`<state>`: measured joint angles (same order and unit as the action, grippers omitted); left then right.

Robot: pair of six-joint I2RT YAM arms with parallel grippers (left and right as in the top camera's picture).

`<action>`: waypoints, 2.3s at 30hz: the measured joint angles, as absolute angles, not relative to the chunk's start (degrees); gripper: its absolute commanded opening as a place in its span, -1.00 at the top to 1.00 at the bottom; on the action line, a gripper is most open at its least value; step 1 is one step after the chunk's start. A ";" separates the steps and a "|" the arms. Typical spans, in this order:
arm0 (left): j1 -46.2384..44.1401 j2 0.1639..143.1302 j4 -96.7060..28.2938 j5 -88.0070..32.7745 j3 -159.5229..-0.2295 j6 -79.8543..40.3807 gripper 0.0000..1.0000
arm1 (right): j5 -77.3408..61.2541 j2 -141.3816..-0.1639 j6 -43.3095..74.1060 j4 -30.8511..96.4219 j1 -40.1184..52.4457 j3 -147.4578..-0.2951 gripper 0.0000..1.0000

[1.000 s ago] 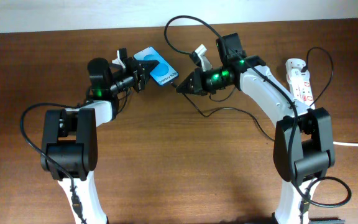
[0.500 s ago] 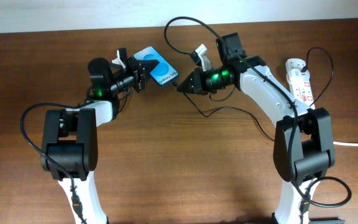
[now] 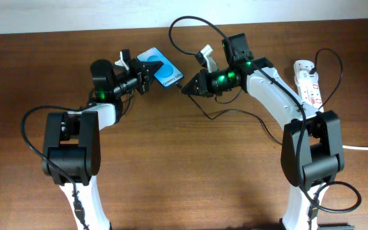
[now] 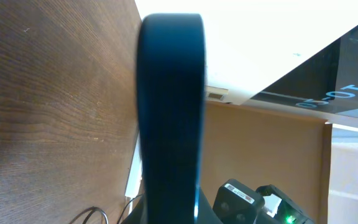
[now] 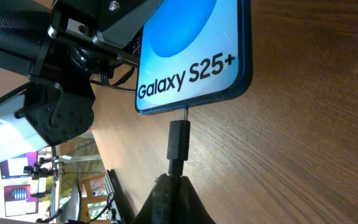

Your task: Plug charger to phone and switch on socket

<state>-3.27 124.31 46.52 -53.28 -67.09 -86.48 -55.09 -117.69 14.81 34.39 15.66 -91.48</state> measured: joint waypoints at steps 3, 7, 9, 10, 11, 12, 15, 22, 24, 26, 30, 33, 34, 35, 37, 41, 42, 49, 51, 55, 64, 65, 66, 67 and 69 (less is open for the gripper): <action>-3.27 124.31 46.52 -53.17 -67.09 -86.48 1.00 | -55.07 -117.69 14.81 34.17 15.66 -91.48 0.92; -3.75 124.31 46.52 -52.84 -67.09 -86.48 1.00 | -54.87 -117.69 14.79 34.17 15.66 -91.48 0.92; -3.97 124.31 46.52 -52.66 -67.09 -86.50 1.00 | -54.78 -117.69 14.79 34.20 15.66 -91.48 0.92; -3.97 124.31 46.52 -52.66 -67.09 -86.50 1.00 | -54.59 -117.69 14.85 34.20 15.66 -91.48 0.92; -3.97 124.31 46.52 -52.64 -67.09 -86.48 1.00 | -54.41 -117.69 14.79 34.17 15.66 -91.48 0.92; -3.97 124.31 46.52 -52.64 -67.09 -86.48 1.00 | -54.35 -117.69 14.81 34.20 15.66 -91.48 0.92; -3.97 124.33 47.40 -52.88 -67.09 -86.37 1.00 | -53.87 -117.69 15.07 34.17 15.75 -91.48 0.92; -4.36 124.46 50.19 -55.55 -68.20 -77.62 1.00 | -53.36 -117.69 16.29 34.59 15.86 -90.87 0.92; -4.86 124.46 50.19 -55.66 -68.34 -75.64 1.00 | -53.32 -117.69 16.43 34.48 15.86 -90.41 0.92; -5.13 124.46 50.22 -55.29 -68.53 -74.91 1.00 | -52.97 -117.69 16.71 33.76 15.86 -90.15 0.92; -5.52 124.46 50.26 -53.95 -68.86 -74.30 1.00 | -52.34 -117.69 17.52 32.27 15.73 -89.86 0.92; -5.52 124.46 50.30 -53.84 -69.01 -74.11 1.00 | -52.31 -117.69 17.85 31.73 15.73 -89.82 0.61; -5.52 124.46 50.33 -53.74 -69.12 -74.08 1.00 | -52.31 -117.69 17.87 31.62 15.73 -89.80 0.07; -6.13 124.46 50.09 -56.90 -68.93 -74.11 1.00 | -51.55 -117.69 18.20 29.43 15.84 -90.19 -0.24; -7.92 124.70 50.15 -56.23 -69.08 -73.52 1.00 | -52.42 -117.14 19.38 30.35 15.77 -90.00 -0.70; -11.42 124.75 49.89 -66.89 -68.82 -73.49 1.00 | -52.80 -115.83 17.26 31.92 13.10 -90.98 -0.97; -11.05 124.75 49.89 -67.61 -68.77 -73.47 1.00 | -52.60 -114.91 16.23 34.15 12.16 -90.91 -0.97; -6.92 125.08 34.98 -68.34 -68.51 -59.22 1.00 | -40.42 -90.76 5.52 48.73 4.19 -91.35 -0.96; -7.05 125.16 29.21 -68.71 -68.29 -49.52 1.00 | -37.23 -88.88 2.74 54.26 3.40 -91.50 -0.97; -8.84 125.16 25.06 -68.29 -71.09 -41.50 1.00 | -35.77 -88.92 0.80 57.87 3.40 -91.50 -0.96; -9.91 125.14 -18.81 -42.22 -83.96 -13.82 0.67 | -35.75 -88.95 -0.03 58.33 3.40 -91.50 -0.97; -9.98 125.14 -19.44 -40.29 -84.03 -13.17 0.38 | -35.75 -88.95 -0.08 58.35 3.40 -91.50 -0.97; -9.96 125.16 -19.86 -39.07 -84.03 -12.64 0.30 | -35.75 -88.95 -0.03 58.35 3.40 -91.50 -0.97; -9.91 125.27 -20.53 -37.04 -84.03 -11.75 0.14 | -35.77 -88.95 -0.05 58.35 3.40 -91.50 -0.97; -9.89 126.02 -22.11 -34.70 -84.01 -10.94 -0.39 | -35.75 -88.95 -0.05 58.52 3.40 -91.50 -0.97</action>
